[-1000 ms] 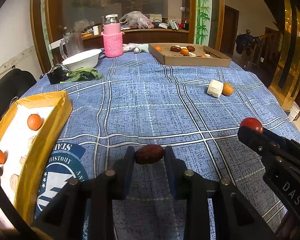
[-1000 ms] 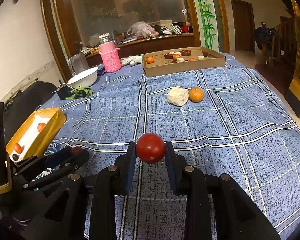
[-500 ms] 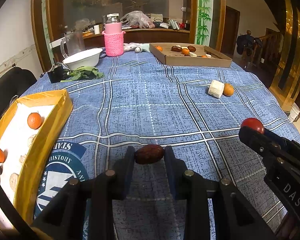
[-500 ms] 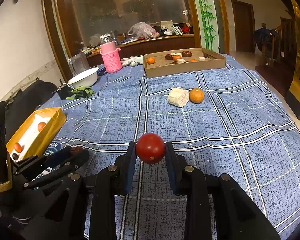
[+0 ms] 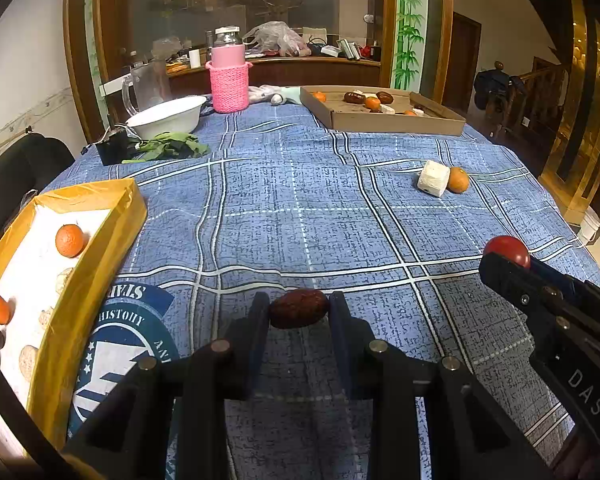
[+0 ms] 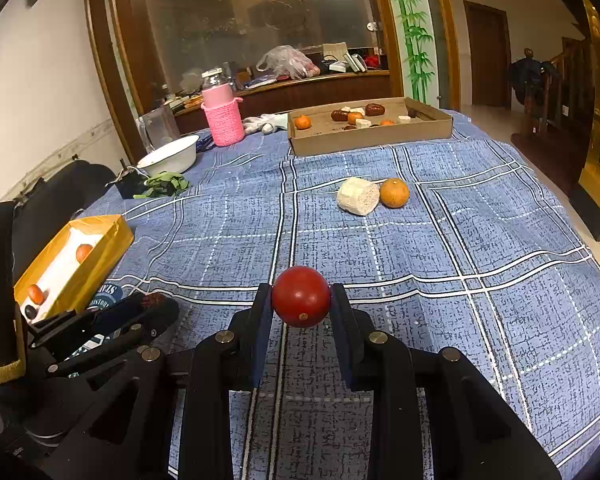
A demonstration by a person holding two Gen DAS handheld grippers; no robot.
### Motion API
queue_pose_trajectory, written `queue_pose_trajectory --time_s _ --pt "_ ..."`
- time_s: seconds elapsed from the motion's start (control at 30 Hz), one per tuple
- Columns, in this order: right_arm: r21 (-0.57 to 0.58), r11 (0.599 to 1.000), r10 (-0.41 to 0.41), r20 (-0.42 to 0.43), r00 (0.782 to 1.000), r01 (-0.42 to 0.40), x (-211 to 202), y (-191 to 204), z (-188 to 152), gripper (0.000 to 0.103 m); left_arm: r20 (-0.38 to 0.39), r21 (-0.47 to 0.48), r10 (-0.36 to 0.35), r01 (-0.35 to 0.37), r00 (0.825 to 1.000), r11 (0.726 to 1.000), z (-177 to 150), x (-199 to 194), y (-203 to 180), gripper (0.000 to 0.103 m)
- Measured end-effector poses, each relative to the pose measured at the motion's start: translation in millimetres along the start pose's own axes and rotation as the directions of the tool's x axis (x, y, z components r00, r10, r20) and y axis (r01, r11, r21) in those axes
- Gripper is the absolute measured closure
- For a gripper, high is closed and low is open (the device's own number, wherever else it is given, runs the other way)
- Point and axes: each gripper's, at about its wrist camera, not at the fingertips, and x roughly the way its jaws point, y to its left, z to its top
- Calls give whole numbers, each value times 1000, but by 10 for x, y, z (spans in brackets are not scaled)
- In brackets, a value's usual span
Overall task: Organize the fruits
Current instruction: 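Carry the date with the left tool while the right tool carries the tomato to the tray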
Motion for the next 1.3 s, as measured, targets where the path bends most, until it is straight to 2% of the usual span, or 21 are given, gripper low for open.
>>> queue_pose_trajectory --time_s 0.9,1.3 --pt "-2 1000 -3 2 1000 3 -2 8 -5 75 1 -9 4 -4 1000 1000 3 -4 25 70" --pt "-8 1000 -8 5 1000 8 -27 5 17 75 11 -24 36 -36 999 999 13 -92 86 70"
